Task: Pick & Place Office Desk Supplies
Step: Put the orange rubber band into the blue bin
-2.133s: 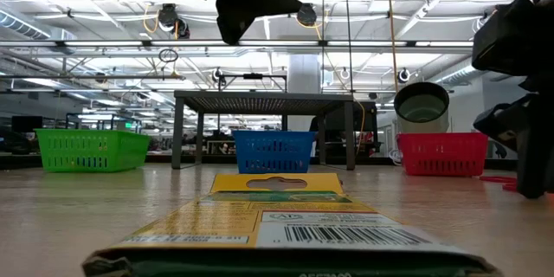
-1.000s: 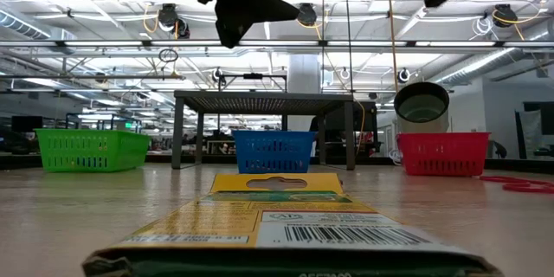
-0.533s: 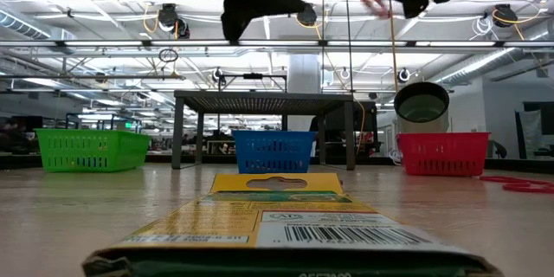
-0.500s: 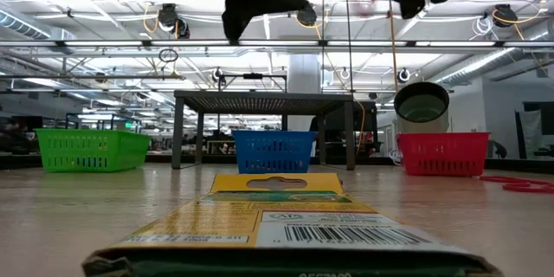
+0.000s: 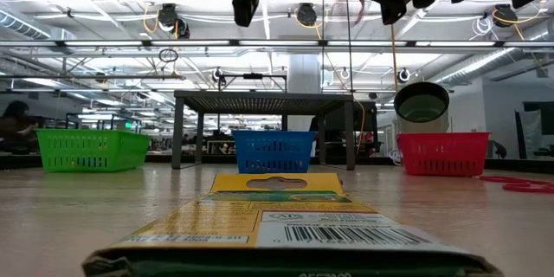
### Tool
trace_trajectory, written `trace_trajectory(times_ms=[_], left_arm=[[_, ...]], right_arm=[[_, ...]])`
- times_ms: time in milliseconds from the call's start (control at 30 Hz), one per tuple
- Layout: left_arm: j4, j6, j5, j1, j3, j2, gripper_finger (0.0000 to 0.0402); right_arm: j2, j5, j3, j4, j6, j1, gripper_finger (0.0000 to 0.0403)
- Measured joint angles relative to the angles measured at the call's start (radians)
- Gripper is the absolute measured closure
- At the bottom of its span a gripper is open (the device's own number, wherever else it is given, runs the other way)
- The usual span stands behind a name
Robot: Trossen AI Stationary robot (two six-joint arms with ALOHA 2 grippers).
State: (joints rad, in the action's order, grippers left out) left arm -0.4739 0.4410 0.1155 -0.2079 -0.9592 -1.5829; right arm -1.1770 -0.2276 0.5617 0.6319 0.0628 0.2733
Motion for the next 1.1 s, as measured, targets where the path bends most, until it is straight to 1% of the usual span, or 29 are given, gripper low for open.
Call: trace_trajectory(times_ms=[133, 500, 767, 867, 967, 1100], left_arm=[[0.003, 0.039, -0.029, 0.015, 0.000, 0.000, 0.0231], [-0.001, 0.112, -0.029, 0.030, 0.000, 0.000, 0.0231], [-0.002, 0.130, -0.028, 0.029, 0.000, 0.000, 0.0231], [-0.002, 0.138, -0.026, 0.029, 0.000, 0.000, 0.0231], [-0.003, 0.139, -0.018, 0.029, 0.000, 0.000, 0.0231], [-0.006, 0.140, -0.017, 0.029, 0.000, 0.000, 0.0231]], right_arm=[[0.000, -0.001, 0.000, 0.018, 0.008, 0.000, 0.0403], [0.000, -0.002, 0.000, 0.060, 0.012, 0.000, 0.0403], [0.000, -0.002, 0.000, 0.125, 0.058, -0.006, 0.0403], [0.000, 0.005, 0.000, 0.146, 0.058, -0.020, 0.0403], [0.001, 0.045, 0.000, 0.160, 0.052, -0.044, 0.0403], [0.001, 0.050, 0.000, 0.178, 0.030, -0.075, 0.0403]])
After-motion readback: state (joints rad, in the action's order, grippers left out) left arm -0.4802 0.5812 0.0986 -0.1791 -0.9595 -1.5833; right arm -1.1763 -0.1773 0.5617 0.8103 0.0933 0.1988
